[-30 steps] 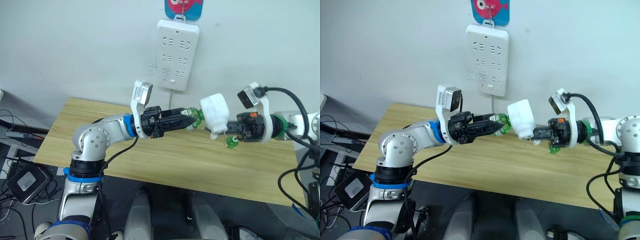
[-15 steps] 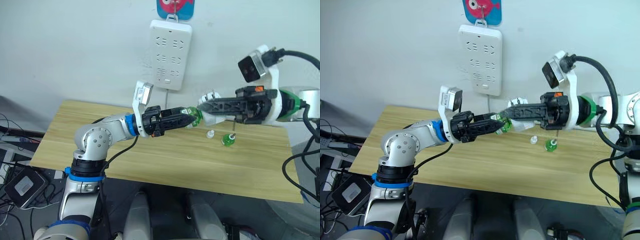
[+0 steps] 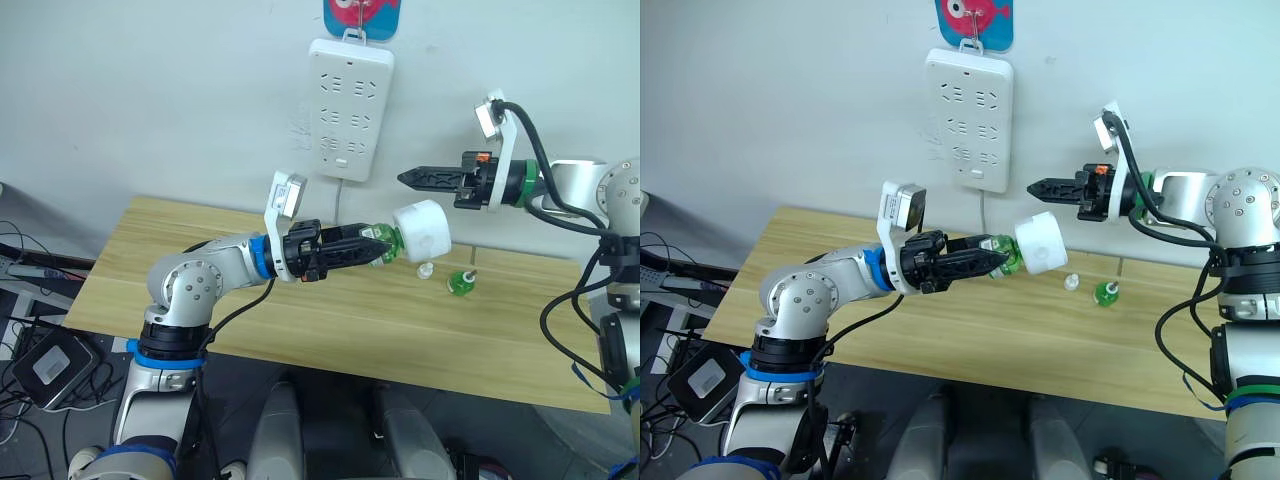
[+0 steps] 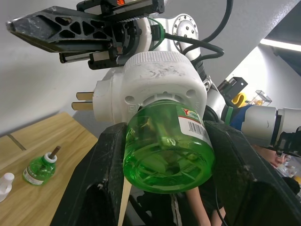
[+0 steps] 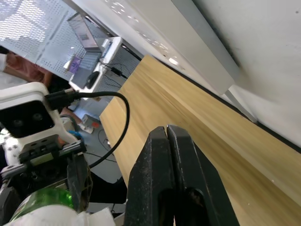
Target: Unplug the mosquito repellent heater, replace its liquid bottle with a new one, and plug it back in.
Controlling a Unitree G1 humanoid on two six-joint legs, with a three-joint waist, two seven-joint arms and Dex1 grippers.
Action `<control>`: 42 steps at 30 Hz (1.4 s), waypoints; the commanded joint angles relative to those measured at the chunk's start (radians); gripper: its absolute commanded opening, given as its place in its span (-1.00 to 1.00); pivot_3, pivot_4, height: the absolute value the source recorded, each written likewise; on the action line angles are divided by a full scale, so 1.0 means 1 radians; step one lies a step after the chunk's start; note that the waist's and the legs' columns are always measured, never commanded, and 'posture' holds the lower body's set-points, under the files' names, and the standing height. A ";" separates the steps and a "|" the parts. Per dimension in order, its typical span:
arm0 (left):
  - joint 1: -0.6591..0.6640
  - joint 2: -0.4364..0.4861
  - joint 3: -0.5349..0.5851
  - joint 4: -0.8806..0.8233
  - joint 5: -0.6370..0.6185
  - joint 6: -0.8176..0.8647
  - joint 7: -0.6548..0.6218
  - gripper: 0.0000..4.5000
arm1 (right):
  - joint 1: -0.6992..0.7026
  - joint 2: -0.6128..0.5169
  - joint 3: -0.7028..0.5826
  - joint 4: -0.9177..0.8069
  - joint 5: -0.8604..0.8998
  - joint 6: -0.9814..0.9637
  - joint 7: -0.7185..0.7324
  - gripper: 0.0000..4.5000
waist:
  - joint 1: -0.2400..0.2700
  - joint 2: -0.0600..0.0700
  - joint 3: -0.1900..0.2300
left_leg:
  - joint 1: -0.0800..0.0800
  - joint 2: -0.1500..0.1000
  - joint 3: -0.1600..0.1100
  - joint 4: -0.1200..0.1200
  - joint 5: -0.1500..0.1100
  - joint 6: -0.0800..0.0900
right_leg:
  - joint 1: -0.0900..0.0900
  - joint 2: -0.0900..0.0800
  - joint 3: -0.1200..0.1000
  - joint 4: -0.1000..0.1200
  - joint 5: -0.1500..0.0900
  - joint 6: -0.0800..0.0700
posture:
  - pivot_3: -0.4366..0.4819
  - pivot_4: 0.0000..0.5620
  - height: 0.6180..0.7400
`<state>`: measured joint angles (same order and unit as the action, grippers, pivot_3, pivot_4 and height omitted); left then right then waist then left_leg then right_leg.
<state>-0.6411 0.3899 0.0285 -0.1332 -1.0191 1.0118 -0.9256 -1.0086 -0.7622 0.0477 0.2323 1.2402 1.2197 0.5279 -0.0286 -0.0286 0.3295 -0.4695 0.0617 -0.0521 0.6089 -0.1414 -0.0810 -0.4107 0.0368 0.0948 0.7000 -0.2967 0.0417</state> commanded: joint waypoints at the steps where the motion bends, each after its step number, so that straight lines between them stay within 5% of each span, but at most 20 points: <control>1: -0.012 -0.010 0.032 -0.035 -0.052 0.016 0.019 -0.01 | 0.051 0.021 -0.067 -0.063 0.027 0.064 0.064 -0.98 | 0.000 0.000 0.000 | 0.000 0.000 0.000 0.000 0.000 0.000 | 0.000 0.000 0.000 0.000 0.000 0.000 | -0.02 0.06 1.00; 10: -0.029 -0.019 0.065 -0.003 -0.088 0.045 0.080 -0.01 | 0.175 0.011 -0.155 -0.214 0.130 0.249 0.136 -0.98 | -0.001 0.000 0.000 | 0.000 0.000 0.000 0.001 0.000 0.000 | 0.000 0.000 0.000 0.001 0.000 0.000 | -0.03 0.05 1.00; 19: -0.019 -0.008 0.015 0.027 0.046 -0.030 0.093 -0.01 | 0.221 -0.043 -0.216 -0.266 0.263 0.367 0.138 -0.98 | -0.001 0.000 0.000 | 0.000 0.000 0.000 0.001 0.000 0.000 | 0.000 0.000 0.001 0.001 0.000 0.000 | -0.04 0.04 1.00; 42: 0.035 0.016 -0.071 -0.056 0.103 -0.038 0.009 -0.01 | 0.078 0.082 -0.186 -0.107 0.545 0.181 -0.331 -0.98 | -0.004 0.000 0.000 | 0.000 0.000 0.001 0.001 0.000 0.000 | 0.000 0.000 0.001 0.001 0.000 0.000 | -0.06 0.05 1.00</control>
<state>-0.6153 0.4163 0.0262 -0.1067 -0.8873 0.9512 -0.8634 -0.8898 -0.6802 -0.0969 0.1130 1.7683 1.5088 0.2325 -0.0322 -0.0287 0.3295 -0.4693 0.0617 -0.0514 0.6098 -0.1413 -0.0810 -0.4105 0.0371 0.0958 0.7006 -0.2967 0.0419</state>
